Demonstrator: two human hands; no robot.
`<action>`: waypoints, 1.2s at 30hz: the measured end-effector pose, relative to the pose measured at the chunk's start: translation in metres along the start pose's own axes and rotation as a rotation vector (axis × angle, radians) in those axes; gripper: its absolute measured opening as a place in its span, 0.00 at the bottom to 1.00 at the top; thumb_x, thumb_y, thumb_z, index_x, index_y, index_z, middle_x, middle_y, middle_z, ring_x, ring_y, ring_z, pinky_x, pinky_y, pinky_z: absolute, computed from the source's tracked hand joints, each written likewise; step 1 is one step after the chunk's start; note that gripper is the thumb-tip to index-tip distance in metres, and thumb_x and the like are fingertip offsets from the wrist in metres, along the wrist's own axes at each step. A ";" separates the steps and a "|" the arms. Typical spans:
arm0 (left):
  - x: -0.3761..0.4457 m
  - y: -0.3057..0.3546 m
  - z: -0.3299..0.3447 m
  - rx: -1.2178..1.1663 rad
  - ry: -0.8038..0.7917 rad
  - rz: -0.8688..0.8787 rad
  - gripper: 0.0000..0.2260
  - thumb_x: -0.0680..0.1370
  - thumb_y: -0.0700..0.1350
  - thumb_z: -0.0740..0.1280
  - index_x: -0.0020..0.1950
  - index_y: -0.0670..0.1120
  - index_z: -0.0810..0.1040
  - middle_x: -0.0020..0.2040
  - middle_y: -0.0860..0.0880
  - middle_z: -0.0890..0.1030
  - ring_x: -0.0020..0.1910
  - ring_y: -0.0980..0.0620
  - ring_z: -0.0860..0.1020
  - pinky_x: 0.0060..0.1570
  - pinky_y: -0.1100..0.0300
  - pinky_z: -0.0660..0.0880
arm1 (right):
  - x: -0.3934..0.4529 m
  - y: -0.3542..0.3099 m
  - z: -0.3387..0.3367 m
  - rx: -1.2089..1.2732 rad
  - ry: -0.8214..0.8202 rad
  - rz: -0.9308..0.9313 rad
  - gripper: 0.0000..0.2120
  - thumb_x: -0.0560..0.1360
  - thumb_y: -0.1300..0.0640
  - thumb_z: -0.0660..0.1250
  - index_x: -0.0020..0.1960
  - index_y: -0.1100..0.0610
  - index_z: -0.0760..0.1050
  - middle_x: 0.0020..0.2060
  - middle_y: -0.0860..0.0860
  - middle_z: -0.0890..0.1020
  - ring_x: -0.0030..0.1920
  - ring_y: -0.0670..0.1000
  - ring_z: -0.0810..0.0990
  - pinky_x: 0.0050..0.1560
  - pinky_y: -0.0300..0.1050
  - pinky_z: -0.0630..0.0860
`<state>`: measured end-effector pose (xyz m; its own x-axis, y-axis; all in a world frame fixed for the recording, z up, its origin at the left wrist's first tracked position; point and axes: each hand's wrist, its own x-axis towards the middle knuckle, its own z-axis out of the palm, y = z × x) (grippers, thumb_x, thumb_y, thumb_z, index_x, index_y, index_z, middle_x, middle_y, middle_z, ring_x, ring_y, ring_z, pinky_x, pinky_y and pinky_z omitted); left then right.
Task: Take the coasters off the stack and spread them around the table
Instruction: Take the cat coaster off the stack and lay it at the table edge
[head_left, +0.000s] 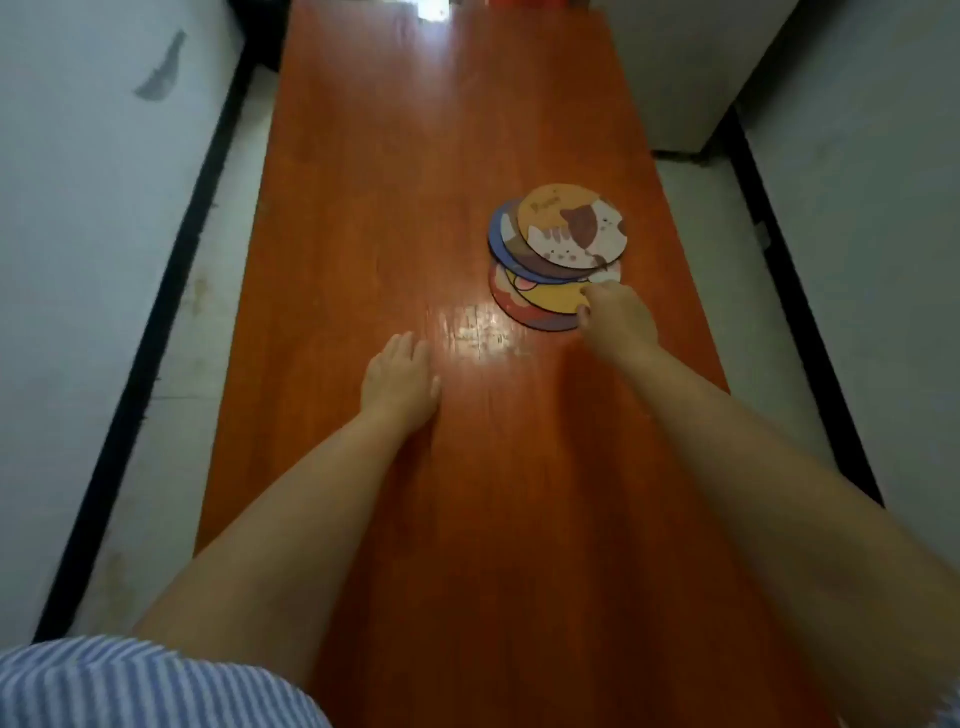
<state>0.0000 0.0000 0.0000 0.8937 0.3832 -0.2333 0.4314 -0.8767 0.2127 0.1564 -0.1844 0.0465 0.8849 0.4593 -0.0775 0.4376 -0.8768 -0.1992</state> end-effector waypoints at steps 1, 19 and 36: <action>0.009 0.000 0.004 0.018 -0.017 -0.012 0.26 0.78 0.52 0.58 0.73 0.43 0.58 0.75 0.42 0.59 0.75 0.44 0.56 0.72 0.47 0.57 | 0.014 0.002 0.004 -0.007 0.007 0.001 0.12 0.78 0.64 0.58 0.58 0.67 0.73 0.58 0.65 0.76 0.59 0.62 0.73 0.54 0.54 0.73; 0.028 -0.007 0.035 0.029 0.083 0.010 0.27 0.78 0.55 0.53 0.74 0.45 0.54 0.77 0.45 0.55 0.76 0.49 0.50 0.74 0.51 0.45 | 0.117 0.041 0.021 0.136 0.016 -0.160 0.15 0.74 0.56 0.68 0.52 0.68 0.80 0.56 0.64 0.79 0.57 0.63 0.75 0.56 0.53 0.73; 0.002 0.008 0.031 0.125 0.129 0.022 0.22 0.78 0.49 0.59 0.70 0.42 0.64 0.71 0.38 0.64 0.68 0.39 0.63 0.67 0.45 0.61 | -0.012 0.030 0.024 -0.130 0.273 -0.428 0.10 0.57 0.75 0.72 0.30 0.65 0.75 0.24 0.59 0.77 0.26 0.57 0.77 0.28 0.45 0.74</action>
<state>0.0010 -0.0155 -0.0283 0.9145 0.3908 -0.1050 0.4004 -0.9114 0.0949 0.1551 -0.2131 0.0177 0.6242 0.7418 0.2451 0.7701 -0.6372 -0.0325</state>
